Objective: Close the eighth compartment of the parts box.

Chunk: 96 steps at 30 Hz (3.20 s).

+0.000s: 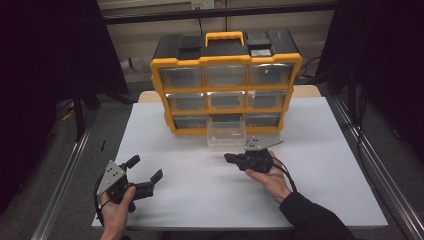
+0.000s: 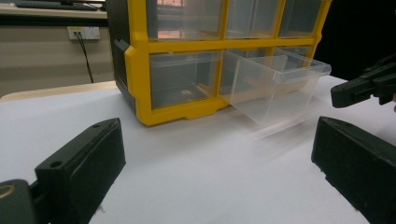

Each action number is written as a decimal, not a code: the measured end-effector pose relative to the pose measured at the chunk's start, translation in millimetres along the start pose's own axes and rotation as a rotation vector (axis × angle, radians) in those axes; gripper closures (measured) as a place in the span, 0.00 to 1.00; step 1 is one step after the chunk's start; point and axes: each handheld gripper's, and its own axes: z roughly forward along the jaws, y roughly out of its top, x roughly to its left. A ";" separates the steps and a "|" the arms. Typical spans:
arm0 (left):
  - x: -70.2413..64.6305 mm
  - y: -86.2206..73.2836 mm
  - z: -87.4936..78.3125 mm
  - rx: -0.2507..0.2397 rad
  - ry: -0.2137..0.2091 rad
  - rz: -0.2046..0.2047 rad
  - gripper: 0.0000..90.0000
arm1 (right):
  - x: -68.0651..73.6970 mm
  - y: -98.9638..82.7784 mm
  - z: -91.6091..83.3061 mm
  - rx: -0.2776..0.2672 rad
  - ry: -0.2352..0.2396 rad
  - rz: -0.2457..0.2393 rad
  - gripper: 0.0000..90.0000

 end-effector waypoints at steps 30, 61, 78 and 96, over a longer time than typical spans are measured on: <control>0.0 0.3 -0.4 -0.003 -0.004 -0.003 0.03 | -16.7 6.3 24.9 -0.002 -0.055 0.005 1.00; -0.9 0.6 -0.3 -0.001 0.000 0.002 0.03 | -24.9 10.0 31.5 -0.034 -0.093 0.038 1.00; -0.7 0.7 -0.3 -0.001 -0.001 0.002 0.03 | -28.6 13.3 37.0 -0.038 -0.108 0.047 1.00; -0.6 0.7 -0.3 -0.003 0.002 0.001 0.03 | -34.2 12.3 40.1 -0.046 -0.129 0.060 1.00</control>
